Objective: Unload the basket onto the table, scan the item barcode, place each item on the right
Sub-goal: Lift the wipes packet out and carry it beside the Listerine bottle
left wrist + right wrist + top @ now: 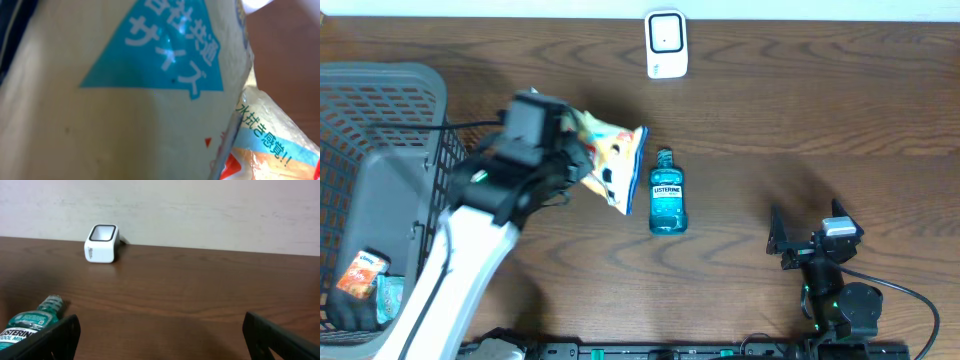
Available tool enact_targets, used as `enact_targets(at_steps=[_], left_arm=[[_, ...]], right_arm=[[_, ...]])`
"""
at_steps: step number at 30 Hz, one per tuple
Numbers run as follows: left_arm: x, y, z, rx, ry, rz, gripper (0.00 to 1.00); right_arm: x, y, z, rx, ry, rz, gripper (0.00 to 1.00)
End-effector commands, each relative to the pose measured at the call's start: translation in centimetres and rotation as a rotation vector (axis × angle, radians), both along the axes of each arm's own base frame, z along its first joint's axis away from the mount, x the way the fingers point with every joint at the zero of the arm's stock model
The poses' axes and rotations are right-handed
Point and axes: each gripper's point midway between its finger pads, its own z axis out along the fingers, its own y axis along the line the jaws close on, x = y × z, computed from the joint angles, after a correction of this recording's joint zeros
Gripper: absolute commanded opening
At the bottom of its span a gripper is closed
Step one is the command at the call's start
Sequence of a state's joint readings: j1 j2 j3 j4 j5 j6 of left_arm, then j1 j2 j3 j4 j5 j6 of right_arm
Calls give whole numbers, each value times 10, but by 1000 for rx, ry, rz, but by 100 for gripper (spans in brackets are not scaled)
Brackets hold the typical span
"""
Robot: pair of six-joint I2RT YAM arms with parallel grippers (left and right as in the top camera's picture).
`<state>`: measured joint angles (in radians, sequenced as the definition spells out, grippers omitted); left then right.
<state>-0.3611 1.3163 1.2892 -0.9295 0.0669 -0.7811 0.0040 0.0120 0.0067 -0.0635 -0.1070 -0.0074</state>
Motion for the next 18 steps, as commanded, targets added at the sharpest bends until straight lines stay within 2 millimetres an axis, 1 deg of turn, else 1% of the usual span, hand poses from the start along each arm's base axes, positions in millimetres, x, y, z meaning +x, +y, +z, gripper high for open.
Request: enact_targets(at_steps=[1, 4, 6, 9, 11, 13, 18], left_arm=[[-5, 7, -52, 116, 179, 85, 7], [-19, 11, -95, 142, 387, 238, 7], [-23, 9, -115, 145, 472, 285, 7], [-29, -2, -141, 112, 589, 335, 8], [-31, -10, -153, 86, 643, 358, 7], [-28, -15, -161, 67, 658, 353, 7], [-19, -22, -164, 33, 632, 336, 8]], right_arm=[[0, 0, 0, 13, 2, -3, 99], [0, 0, 0, 13, 2, -3, 99], [0, 0, 0, 13, 2, -3, 99], [0, 0, 0, 13, 2, -3, 99], [0, 0, 0, 13, 2, -2, 99], [0, 0, -1, 13, 2, -2, 99], [0, 0, -1, 13, 2, -2, 99]])
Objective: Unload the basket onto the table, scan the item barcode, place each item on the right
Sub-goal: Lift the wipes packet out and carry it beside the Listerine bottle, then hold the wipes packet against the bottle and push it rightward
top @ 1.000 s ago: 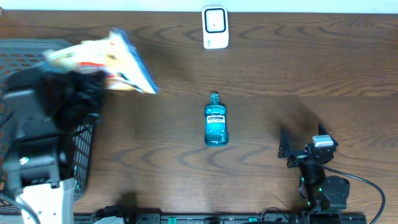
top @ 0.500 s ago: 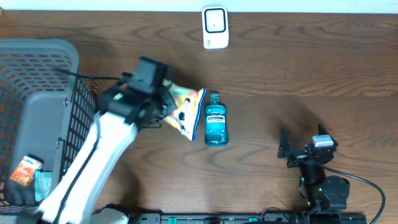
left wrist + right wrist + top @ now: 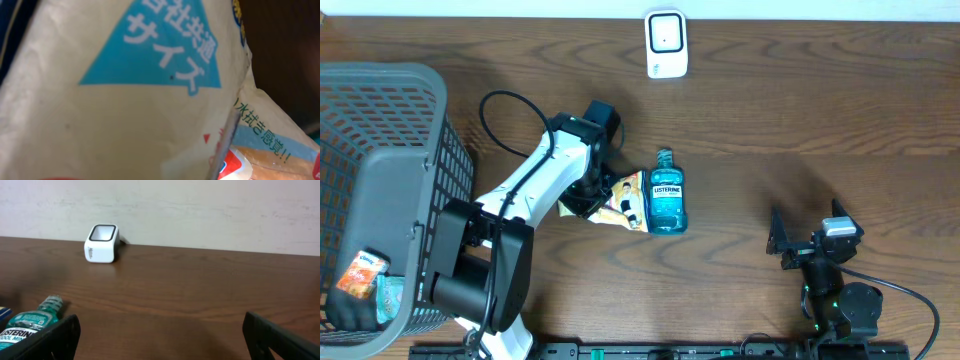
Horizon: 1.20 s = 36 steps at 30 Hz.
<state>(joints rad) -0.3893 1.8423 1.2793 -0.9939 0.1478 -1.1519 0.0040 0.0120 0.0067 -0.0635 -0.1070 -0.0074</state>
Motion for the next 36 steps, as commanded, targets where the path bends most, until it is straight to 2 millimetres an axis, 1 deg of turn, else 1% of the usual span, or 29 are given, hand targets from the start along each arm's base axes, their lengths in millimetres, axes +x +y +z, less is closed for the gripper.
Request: enact_targets(at_steps=[1, 2, 3, 4, 6, 7, 10, 11, 14, 16, 17, 18, 19, 21, 22, 23, 25, 28, 32, 36], left_arm=[[2, -7, 3, -40, -14, 9, 7], [7, -11, 5, -66, -33, -31, 8], [9, -13, 6, -76, -44, -55, 13], [12, -14, 9, -81, -55, -77, 25], [18, -17, 14, -91, -80, -114, 37], [24, -19, 20, -99, -103, -141, 47], [31, -22, 32, -111, -140, -176, 60], [33, -22, 37, -114, -149, -182, 63], [37, -24, 54, -124, -186, -212, 64], [38, -25, 67, -133, -221, -242, 62], [39, -24, 74, -134, -244, -256, 51], [39, -23, 80, -131, -262, -261, 36], [38, -19, 87, -120, -282, -260, 27], [38, -13, 100, -94, -323, -258, 13], [37, -9, 105, -81, -340, -256, 10], [36, -7, 110, -73, -352, -255, 8], [34, -3, 116, -60, -363, -253, 8], [31, 5, 113, -16, -352, -251, 8], [27, 21, 94, 70, -311, -221, 8], [20, 25, 66, 94, -247, -192, 8]], right_arm=[[0, 0, -1, 13, 2, -3, 99], [0, 0, -1, 13, 2, -2, 99], [0, 0, -1, 13, 2, -3, 99], [0, 0, -1, 13, 2, -2, 99], [0, 0, -1, 13, 2, -3, 99], [0, 0, -1, 13, 2, -2, 99], [0, 0, -1, 13, 3, -2, 99], [0, 0, -1, 13, 3, -2, 99], [0, 0, -1, 13, 3, -3, 99], [0, 0, -1, 13, 3, -3, 99], [0, 0, -1, 13, 3, -3, 99], [0, 0, -1, 13, 3, -3, 99], [0, 0, -1, 13, 3, -3, 99], [0, 0, -1, 13, 3, -2, 99], [0, 0, -1, 13, 3, -3, 99], [0, 0, -1, 13, 3, -2, 99], [0, 0, -1, 13, 3, -2, 99], [0, 0, -1, 13, 3, -3, 99], [0, 0, -1, 13, 3, -3, 99], [0, 0, -1, 13, 3, -2, 99]])
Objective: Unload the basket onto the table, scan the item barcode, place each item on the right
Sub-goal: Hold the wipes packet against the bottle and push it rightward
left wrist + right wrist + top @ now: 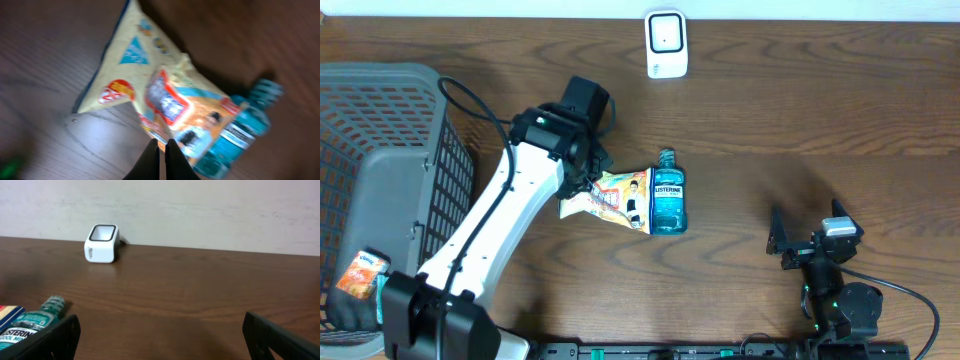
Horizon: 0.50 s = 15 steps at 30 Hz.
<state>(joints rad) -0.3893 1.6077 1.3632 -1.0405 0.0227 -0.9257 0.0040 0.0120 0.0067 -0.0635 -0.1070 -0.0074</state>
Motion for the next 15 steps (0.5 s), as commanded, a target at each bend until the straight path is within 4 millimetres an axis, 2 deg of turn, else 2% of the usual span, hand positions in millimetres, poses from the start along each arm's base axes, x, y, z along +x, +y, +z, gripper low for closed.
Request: enact_targets(at_steps=[1, 8, 9, 12, 15], left_arm=[[-6, 12, -35, 77, 67, 37, 8], [-15, 15, -95, 112, 164, 35, 8], [-20, 16, -111, 122, 203, 34, 8], [-28, 19, -131, 145, 257, 32, 7], [-31, 20, -138, 157, 282, 32, 7]], right_arm=[[0, 0, -1, 13, 3, -3, 99], [0, 0, -1, 13, 3, -2, 99], [0, 0, -1, 13, 3, -2, 99], [0, 0, -1, 13, 3, -2, 99], [0, 0, -1, 13, 3, -3, 99]])
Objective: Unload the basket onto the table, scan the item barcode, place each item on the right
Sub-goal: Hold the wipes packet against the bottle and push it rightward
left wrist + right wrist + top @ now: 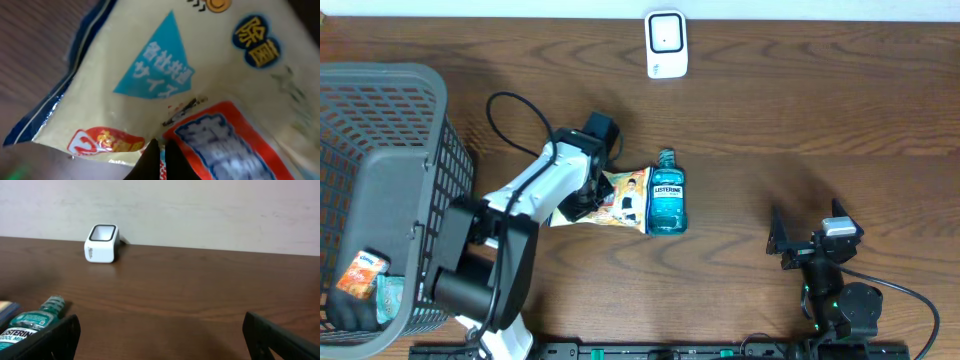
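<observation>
A yellow, orange and blue snack pouch (622,197) lies flat on the table, its right edge against a teal Listerine bottle (667,198). My left gripper (582,193) is low over the pouch's left half. In the left wrist view the pouch (150,75) fills the frame and the left gripper (159,152) is shut, its tips close to the printed face. The white barcode scanner (666,44) stands at the table's far edge. My right gripper (806,240) rests open near the front right, far from everything.
A grey mesh basket (380,110) takes up the left side, with an orange packet (362,274) inside. The right wrist view shows the scanner (102,243) against the wall, the bottle (31,322) at lower left, and the right gripper (160,340).
My left gripper was raised above the pouch, shut; now it is down close to the pouch's face, still shut. Pouch, bottle and right arm have stayed put.
First my left gripper held the pouch up in the air left of the bottle. Then the pouch lay on the table beside the bottle with the gripper still close on it. Later the gripper hung clear above it, shut. Now it sits low over the pouch again.
</observation>
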Available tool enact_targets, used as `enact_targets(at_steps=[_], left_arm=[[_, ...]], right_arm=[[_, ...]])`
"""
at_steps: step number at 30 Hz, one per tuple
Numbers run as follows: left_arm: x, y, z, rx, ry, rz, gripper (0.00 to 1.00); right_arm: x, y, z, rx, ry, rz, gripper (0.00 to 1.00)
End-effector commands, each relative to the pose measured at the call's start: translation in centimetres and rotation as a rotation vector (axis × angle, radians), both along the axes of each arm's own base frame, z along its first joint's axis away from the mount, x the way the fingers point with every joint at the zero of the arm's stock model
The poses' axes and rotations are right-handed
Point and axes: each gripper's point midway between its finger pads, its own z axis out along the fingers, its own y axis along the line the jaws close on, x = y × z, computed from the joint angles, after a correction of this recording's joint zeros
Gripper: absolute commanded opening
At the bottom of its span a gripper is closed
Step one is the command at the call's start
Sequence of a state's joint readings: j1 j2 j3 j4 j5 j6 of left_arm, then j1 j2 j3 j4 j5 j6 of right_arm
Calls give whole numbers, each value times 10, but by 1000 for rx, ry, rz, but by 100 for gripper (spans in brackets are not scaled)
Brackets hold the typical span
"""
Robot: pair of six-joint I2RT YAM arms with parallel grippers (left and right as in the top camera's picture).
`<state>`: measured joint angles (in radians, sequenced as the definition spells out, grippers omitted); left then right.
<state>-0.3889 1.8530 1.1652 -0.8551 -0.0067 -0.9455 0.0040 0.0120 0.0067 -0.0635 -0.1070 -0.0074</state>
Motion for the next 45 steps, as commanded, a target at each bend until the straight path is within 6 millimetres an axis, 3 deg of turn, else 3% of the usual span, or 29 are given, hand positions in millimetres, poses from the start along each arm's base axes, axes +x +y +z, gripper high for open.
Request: enact_targets(at_steps=[1, 8, 10, 16, 19, 21, 24, 30, 35, 41, 45], left_arm=[[-10, 6, -16, 35, 56, 9, 7], [-2, 3, -4, 19, 25, -20, 7], [5, 0, 11, 4, -10, -52, 7], [26, 8, 86, 12, -242, -59, 7], [27, 13, 109, 15, -318, -48, 8], [25, 20, 113, 43, -329, 3, 7], [19, 28, 106, 79, -308, 96, 7], [4, 29, 69, 73, -246, 240, 8], [5, -5, 26, -104, -186, 177, 7], [9, -52, -8, -280, -126, 43, 7], [6, -72, -25, -303, -106, -9, 7]], right_arm=[[0, 0, -1, 13, 3, -3, 99], [0, 0, -1, 13, 3, -3, 99], [0, 0, -1, 13, 3, -2, 99], [0, 0, -1, 13, 3, -2, 99], [0, 0, -1, 13, 3, -3, 99], [0, 0, -1, 13, 3, -3, 99], [0, 0, -1, 13, 3, -3, 99], [0, 0, -1, 13, 3, -2, 99], [0, 0, -1, 13, 3, -3, 99], [0, 0, -1, 13, 3, -2, 99], [0, 0, -1, 13, 3, -2, 99]])
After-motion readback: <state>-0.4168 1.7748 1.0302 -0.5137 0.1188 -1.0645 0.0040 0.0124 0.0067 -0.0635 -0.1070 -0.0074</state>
